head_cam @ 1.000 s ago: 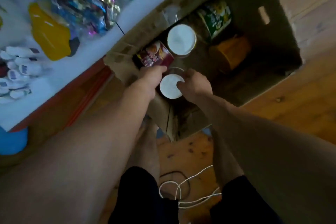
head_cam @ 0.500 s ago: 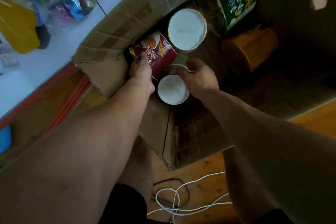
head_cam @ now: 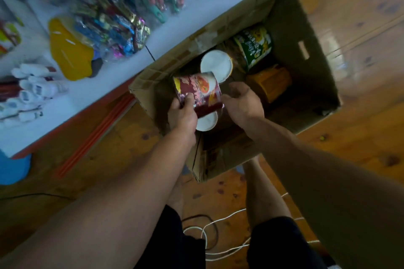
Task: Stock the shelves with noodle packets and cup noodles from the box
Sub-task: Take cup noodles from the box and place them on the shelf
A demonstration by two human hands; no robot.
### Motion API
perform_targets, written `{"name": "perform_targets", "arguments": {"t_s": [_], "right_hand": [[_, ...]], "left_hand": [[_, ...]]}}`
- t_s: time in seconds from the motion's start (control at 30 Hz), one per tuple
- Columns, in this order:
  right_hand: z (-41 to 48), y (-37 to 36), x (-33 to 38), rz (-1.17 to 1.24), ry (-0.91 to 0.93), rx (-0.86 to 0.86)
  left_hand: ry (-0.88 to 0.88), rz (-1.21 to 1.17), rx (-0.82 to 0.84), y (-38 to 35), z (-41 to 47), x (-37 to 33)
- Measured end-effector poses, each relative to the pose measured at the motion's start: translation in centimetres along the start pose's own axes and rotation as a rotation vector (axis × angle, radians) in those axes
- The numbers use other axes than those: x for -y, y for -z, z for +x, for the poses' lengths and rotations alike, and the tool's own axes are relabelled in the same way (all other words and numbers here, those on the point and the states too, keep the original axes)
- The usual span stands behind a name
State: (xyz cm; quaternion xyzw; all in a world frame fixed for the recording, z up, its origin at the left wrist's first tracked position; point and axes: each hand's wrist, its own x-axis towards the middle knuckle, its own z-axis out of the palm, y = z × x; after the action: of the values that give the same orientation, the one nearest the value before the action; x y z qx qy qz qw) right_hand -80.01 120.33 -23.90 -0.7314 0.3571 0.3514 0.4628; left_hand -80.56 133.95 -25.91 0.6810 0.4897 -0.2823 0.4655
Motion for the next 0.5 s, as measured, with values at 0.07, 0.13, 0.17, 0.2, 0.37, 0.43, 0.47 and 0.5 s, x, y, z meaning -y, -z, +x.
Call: {"name": "perform_targets", "arguments": {"t_s": [0.07, 0.13, 0.17, 0.2, 0.37, 0.43, 0.47, 0.5], "right_hand": [[-2.5, 2.0, 1.3, -0.013, 0.04, -0.019], [-5.2, 3.9, 3.2, -0.015, 0.067, -0.041], [-6.7, 4.8, 4.4, -0.001, 0.075, -0.049], [-8.1, 5.7, 5.5, 0.01, 0.087, -0.053], [-15.8, 9.9, 11.1, -0.014, 0.164, -0.021], [-19.0, 11.3, 13.3, -0.022, 0.186, -0.031], [-20.5, 11.9, 14.3, -0.011, 0.195, -0.046], [-22.0, 12.4, 15.1, 0.004, 0.203, -0.062]], "left_hand": [[-0.135, 0.162, 0.032, 1.2, -3.4, -1.1], [-0.265, 0.315, 0.079, 2.4, -7.0, -2.9], [-0.315, 0.353, 0.101, 3.1, -8.8, -3.9], [-0.358, 0.362, 0.122, 3.6, -10.5, -5.0], [-0.661, 0.379, 0.227, 6.7, -18.6, -10.2], [-0.846, 0.433, 0.244, 8.4, -21.1, -11.7], [-0.911, 0.451, 0.234, 9.1, -22.4, -12.5], [-0.955, 0.466, 0.222, 9.9, -23.9, -13.4]]}}
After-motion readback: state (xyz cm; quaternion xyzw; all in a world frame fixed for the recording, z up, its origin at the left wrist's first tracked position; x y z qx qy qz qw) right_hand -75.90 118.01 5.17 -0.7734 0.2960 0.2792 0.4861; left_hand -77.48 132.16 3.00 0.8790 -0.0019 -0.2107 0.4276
